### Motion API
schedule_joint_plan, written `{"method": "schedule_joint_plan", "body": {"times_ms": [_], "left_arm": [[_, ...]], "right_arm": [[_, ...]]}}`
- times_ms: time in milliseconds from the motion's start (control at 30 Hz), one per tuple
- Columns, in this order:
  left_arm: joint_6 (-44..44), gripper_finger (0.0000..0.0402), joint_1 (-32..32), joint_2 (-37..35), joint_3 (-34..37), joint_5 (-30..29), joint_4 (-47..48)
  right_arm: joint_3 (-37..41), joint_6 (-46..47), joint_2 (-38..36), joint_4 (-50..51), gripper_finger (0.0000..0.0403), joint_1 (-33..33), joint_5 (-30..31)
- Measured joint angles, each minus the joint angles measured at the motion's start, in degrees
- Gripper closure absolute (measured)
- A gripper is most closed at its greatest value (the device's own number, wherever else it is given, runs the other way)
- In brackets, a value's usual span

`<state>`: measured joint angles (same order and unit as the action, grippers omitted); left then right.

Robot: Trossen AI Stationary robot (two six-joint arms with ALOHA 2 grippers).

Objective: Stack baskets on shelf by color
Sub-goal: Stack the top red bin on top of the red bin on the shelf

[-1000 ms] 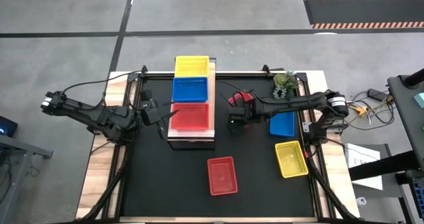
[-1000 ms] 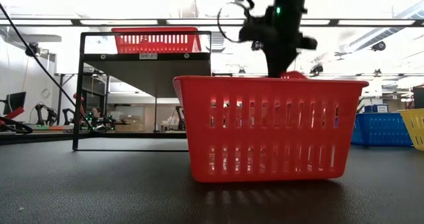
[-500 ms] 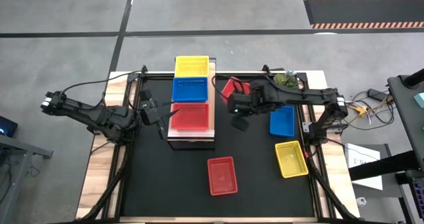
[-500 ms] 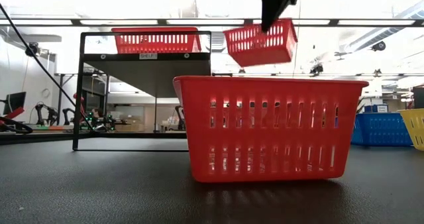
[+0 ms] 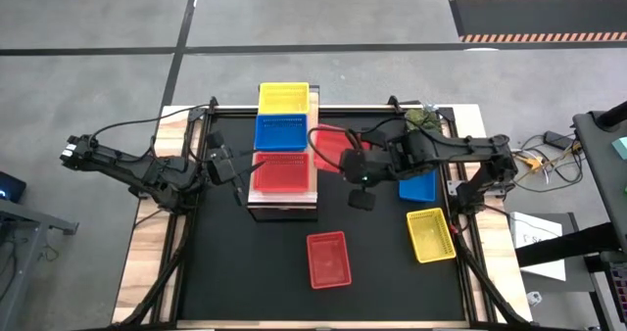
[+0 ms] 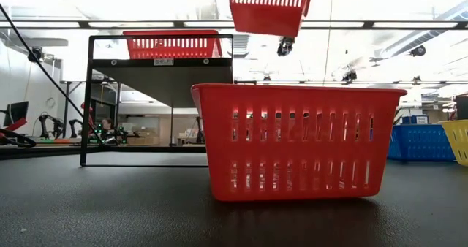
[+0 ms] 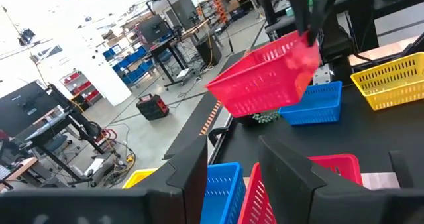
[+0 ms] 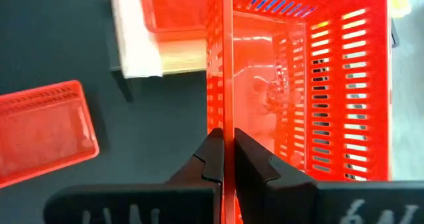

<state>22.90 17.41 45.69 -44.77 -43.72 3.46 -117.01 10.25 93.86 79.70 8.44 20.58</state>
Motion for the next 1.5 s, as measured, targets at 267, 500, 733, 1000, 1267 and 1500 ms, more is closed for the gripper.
{"method": "schedule_joint_plan", "body": {"times_ms": [267, 500, 733, 1000, 1267, 1500], "left_arm": [[0.0, 0.0283, 0.0, 0.0, 0.0, 0.0, -0.02], [0.02, 0.0283, -0.01, 0.02, 0.0, 0.02, -1.55], [-0.22, 0.0283, 0.3, -0.5, 0.02, -2.16, -1.47], [-4.68, 0.0283, 4.01, -4.97, 0.84, -11.65, 1.35], [-4.66, 0.0283, 4.81, -9.8, 4.49, -14.27, -3.43], [-4.53, 0.0283, 4.81, -11.72, 6.32, -14.22, -4.73]], "right_arm": [[0.01, -3.79, 0.25, -5.14, 0.0394, 1.47, -1.08], [-2.45, -14.26, 4.47, -13.98, 0.0394, 1.3, -6.03], [-9.4, -16.8, 11.84, -15.32, 0.0394, 1.3, -5.57], [-15.64, -16.53, 18.7, -15.27, 0.0394, 1.13, 0.19], [-17.51, -15.44, 22.96, -15.21, 0.0394, -0.63, 0.44], [-17.51, -16.31, 23.41, -15.71, 0.0378, -1.08, 0.46]]}}
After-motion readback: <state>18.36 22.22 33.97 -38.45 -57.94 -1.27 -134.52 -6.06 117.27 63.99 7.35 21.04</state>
